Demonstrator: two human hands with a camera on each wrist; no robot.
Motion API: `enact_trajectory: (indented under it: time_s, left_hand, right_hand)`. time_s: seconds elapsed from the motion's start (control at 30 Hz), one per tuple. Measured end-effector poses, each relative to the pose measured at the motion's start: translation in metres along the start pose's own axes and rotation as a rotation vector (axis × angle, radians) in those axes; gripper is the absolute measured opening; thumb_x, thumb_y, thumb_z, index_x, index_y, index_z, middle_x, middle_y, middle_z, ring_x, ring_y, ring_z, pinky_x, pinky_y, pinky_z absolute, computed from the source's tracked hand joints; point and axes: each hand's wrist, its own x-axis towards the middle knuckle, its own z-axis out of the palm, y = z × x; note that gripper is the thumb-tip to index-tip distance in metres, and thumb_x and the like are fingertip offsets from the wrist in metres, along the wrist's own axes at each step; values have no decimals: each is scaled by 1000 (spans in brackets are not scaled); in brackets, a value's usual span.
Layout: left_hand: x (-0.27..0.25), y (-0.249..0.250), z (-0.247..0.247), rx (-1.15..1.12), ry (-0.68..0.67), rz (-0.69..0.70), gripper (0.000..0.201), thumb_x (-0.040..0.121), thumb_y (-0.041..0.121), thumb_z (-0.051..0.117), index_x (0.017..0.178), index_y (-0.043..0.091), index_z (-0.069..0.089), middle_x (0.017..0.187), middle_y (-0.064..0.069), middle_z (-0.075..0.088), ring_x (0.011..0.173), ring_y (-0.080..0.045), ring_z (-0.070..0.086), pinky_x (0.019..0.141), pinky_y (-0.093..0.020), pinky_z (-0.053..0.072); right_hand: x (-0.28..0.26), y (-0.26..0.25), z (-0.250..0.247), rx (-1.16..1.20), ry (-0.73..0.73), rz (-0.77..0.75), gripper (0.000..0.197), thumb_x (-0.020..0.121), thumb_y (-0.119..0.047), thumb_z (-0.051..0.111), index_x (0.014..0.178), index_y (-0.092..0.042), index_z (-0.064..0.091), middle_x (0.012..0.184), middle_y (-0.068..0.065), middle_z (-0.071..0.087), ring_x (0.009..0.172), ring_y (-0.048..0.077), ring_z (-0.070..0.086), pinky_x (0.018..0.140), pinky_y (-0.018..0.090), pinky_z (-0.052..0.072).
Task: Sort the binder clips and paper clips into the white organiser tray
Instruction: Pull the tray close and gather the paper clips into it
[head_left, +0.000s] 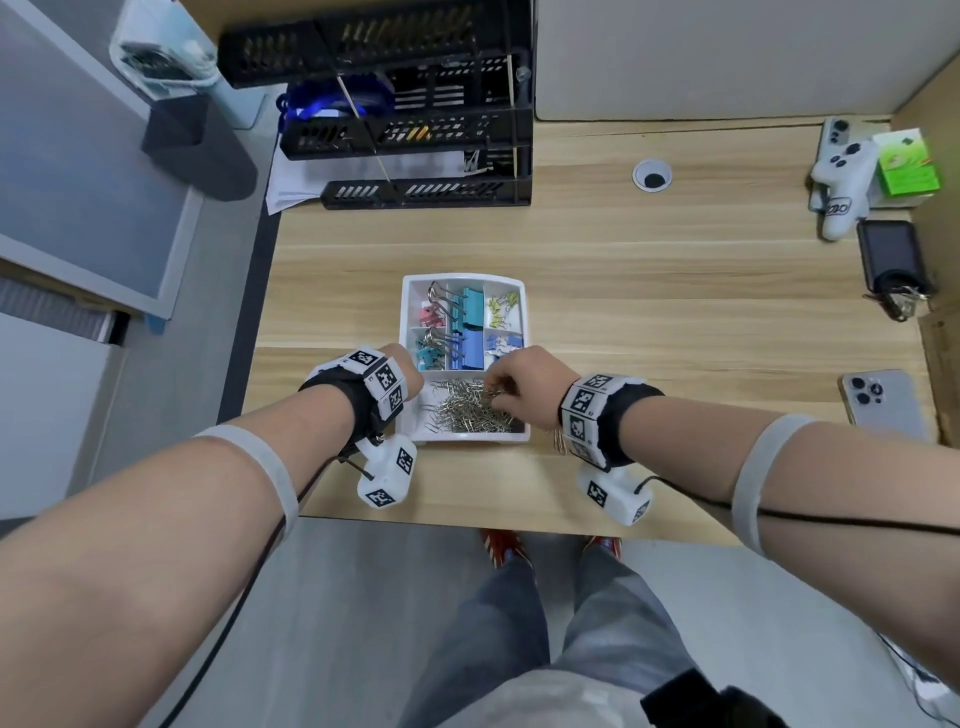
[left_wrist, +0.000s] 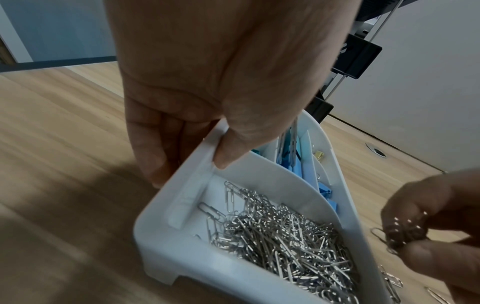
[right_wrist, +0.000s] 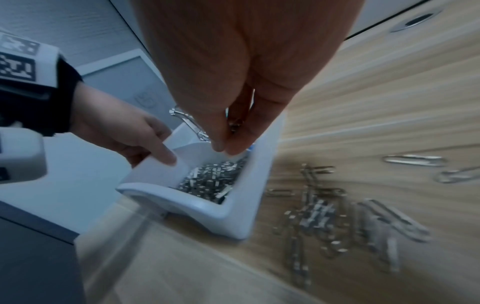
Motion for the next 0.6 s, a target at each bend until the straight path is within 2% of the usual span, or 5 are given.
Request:
enact_trajectory:
  time_s: [0.13,0.33,0.43,0.5,0.6]
  left_hand:
    - [9,-3,6,10,16,24,26,96,9,43,70,9,43,67,-3,41,54,-15,38,50,-23,31]
    - [14,-2,8,-72,50,32,29,97,10,45,69,9,41,66,-4,40,55,-15,39,48,-23,31]
    - [17,-3,10,-114,51,34,33,97,11,47,65,10,40,66,-3,42,71,-23,51,65,-29,46]
    - [16,-5,10,-126,54,38,35,95,11,49,62,12,39,65,-3,44,81,-26,53,79,-31,49]
    - [14,-7,10,-120,70,40,35,95,11,50,61,12,39,65,-4,44,83,-26,52,78,-29,46]
  right_hand:
    - [4,-8,16,49,-30,-16,18,85,-12,70,102,-13,73,90,-2,66,78,9,55,69,14,38]
    - [-8,7,2,62,80,51,13,85,-12,67,98,-16,72,93,-2,69,82,13,61,78,26,52]
    - [-19,32,-15,16,171,147,15,86,-14,62,98,-17,69,95,-3,60,85,14,57,85,32,52]
    - [-30,56,-29,-69,154,269,26,81,-19,65,107,-20,65,100,-5,50,90,16,53,87,30,49]
    - [-53,90,-46,-173,63,468,59,59,-31,80,112,-27,55,103,-5,44,95,21,54,83,33,51]
